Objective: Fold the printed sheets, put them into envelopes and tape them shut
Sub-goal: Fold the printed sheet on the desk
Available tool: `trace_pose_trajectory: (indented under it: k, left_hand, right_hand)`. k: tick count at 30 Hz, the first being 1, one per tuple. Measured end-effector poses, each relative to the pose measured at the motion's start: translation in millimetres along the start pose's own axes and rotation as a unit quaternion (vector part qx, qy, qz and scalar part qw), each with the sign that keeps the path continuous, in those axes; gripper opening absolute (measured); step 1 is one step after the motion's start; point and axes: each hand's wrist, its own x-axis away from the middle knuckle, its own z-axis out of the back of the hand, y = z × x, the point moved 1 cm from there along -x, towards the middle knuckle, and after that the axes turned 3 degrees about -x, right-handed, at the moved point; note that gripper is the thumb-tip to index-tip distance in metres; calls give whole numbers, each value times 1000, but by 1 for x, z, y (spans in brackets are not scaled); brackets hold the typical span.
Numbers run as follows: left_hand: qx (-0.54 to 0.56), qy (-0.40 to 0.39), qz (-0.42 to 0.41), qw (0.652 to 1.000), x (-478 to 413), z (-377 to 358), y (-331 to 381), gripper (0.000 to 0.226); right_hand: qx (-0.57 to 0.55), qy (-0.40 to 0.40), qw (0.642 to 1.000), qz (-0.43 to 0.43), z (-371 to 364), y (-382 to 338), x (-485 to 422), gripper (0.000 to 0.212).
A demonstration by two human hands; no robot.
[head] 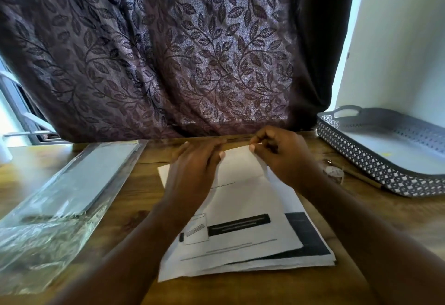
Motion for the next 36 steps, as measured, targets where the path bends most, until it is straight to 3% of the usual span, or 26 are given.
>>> trace_pose_trajectory:
  k: [5, 9, 26, 36]
  left_hand:
    - [-30, -36, -47, 998, 4, -1, 16, 24]
    - [-32, -33, -53, 998, 4, 1, 10, 22]
    - [-41, -31, 9, 999, -6, 10, -32, 9]
    - [39, -27, 122, 991, -8, 12, -50, 9]
  right_hand:
    - [12, -39, 996, 82, -12, -14, 5, 4]
    - [4, -57, 995, 79, -11, -8, 4, 4]
    - [-21, -24, 999, -20, 10, 40, -2, 9]
    - [-72, -16, 993, -97, 19, 62, 0, 9]
